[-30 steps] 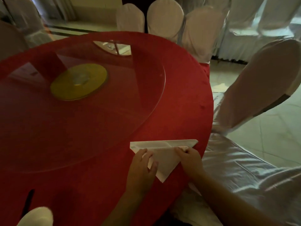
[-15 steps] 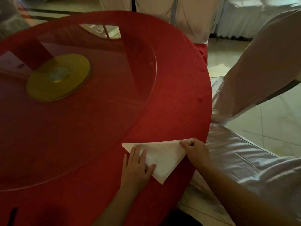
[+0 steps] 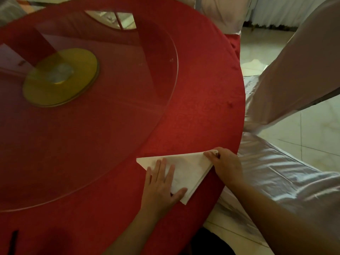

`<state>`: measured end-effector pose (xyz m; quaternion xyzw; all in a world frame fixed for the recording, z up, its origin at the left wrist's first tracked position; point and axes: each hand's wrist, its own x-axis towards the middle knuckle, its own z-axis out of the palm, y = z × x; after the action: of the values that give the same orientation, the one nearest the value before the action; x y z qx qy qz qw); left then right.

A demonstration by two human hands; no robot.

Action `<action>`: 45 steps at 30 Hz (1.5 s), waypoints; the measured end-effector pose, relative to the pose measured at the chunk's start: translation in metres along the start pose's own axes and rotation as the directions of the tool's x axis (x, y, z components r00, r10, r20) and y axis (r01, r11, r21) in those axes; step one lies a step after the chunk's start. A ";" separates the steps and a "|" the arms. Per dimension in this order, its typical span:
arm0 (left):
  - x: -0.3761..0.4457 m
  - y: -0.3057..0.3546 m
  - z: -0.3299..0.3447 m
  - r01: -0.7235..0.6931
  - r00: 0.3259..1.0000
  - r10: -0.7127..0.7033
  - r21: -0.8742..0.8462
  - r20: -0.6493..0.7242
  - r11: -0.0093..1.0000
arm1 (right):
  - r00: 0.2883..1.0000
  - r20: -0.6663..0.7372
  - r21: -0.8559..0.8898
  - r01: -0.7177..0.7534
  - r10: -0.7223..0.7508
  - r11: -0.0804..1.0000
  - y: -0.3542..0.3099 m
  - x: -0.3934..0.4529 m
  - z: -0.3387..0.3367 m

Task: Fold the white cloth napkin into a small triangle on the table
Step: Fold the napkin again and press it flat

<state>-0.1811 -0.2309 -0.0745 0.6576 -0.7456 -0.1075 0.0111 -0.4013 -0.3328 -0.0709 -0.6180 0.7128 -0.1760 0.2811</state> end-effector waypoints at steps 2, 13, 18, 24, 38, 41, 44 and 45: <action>0.001 0.006 0.008 -0.014 0.999 0.014 0.009 0.045 1.000 | 0.999 -0.036 -0.026 -0.012 0.011 1.000 0.001 0.000 -0.001; 0.000 0.003 0.007 0.071 0.996 -0.076 -0.128 -0.041 0.989 | 0.784 0.007 -0.241 0.604 -0.621 0.760 -0.032 -0.069 0.020; 0.006 -0.024 0.005 0.159 0.983 -0.165 -0.079 -0.079 0.984 | 0.731 0.303 -0.225 0.678 -0.611 0.700 -0.037 -0.121 0.069; 0.021 -0.047 0.010 0.198 0.980 -0.197 0.019 -0.023 0.980 | 0.723 0.412 -0.339 0.687 -0.554 0.643 -0.027 -0.127 0.074; 0.028 -0.044 0.002 0.270 0.962 -0.271 -0.017 -0.027 0.963 | 0.763 0.472 -0.397 0.631 -0.441 0.667 -0.029 -0.147 0.047; 0.024 -0.042 -0.003 0.261 0.964 -0.262 -0.025 -0.050 0.965 | 0.779 0.468 -0.385 0.604 -0.416 0.697 -0.036 -0.144 0.036; 0.014 -0.035 -0.009 0.300 0.938 -0.320 -0.145 -0.137 0.943 | 0.810 0.400 -0.356 0.569 -0.429 0.742 -0.038 -0.138 0.016; 0.010 -0.029 -0.012 0.344 0.910 -0.383 -0.223 -0.162 0.912 | 0.820 0.369 -0.361 0.559 -0.437 0.746 -0.036 -0.134 0.007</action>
<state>-0.1518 -0.2456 -0.0694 0.7886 -0.5909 -0.1110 0.1288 -0.3580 -0.2070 -0.0306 -0.8524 0.4971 0.0089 0.1621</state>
